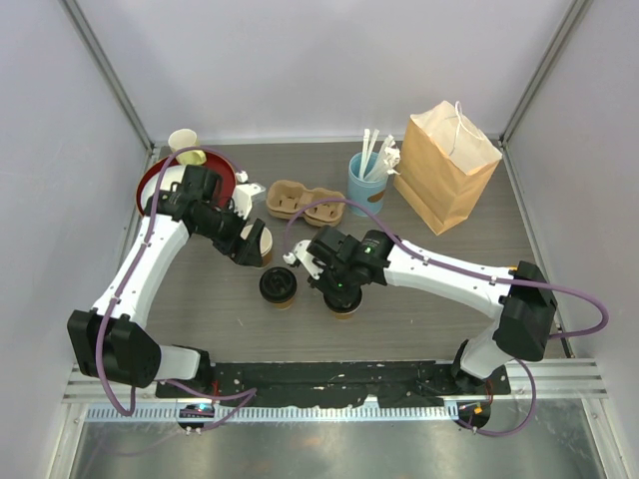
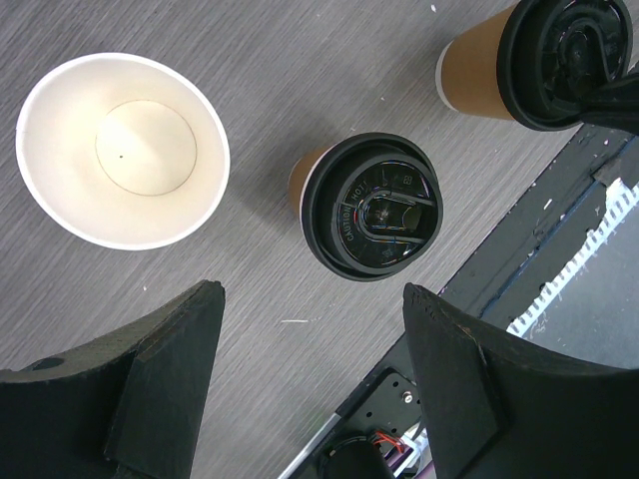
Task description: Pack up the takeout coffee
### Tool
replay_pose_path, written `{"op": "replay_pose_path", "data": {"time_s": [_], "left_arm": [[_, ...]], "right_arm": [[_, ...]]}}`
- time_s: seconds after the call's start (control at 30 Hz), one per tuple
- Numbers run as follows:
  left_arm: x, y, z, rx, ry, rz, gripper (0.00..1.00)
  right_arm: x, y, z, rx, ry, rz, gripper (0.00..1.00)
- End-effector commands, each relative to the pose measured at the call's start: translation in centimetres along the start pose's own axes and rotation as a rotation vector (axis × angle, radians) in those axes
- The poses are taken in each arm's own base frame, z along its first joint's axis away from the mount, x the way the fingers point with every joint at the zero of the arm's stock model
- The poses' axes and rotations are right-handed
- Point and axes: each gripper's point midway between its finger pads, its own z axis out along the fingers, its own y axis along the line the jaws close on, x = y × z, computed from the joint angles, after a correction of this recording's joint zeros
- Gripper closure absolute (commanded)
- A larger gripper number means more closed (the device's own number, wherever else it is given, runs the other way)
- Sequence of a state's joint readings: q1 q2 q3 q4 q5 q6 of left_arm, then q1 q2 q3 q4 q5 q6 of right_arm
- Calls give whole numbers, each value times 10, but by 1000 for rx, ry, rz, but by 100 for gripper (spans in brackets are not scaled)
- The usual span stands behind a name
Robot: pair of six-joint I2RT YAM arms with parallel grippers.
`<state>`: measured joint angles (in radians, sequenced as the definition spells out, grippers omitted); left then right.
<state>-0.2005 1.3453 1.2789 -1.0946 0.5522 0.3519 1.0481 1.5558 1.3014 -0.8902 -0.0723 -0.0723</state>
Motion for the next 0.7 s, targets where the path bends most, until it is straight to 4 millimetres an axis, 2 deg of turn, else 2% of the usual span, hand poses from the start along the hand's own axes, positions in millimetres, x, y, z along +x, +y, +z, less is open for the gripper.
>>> {"op": "replay_pose_path", "data": {"time_s": [0.0, 0.3, 0.67], "left_arm": [[-9, -1, -9, -9, -31, 27, 23], [-9, -2, -10, -12, -33, 29, 23], [-10, -2, -11, -13, -37, 31, 23]], "right_arm": [[-7, 9, 2, -41, -41, -1, 99], [1, 8, 11, -37, -18, 0, 99], [-7, 5, -6, -5, -73, 19, 99]]}}
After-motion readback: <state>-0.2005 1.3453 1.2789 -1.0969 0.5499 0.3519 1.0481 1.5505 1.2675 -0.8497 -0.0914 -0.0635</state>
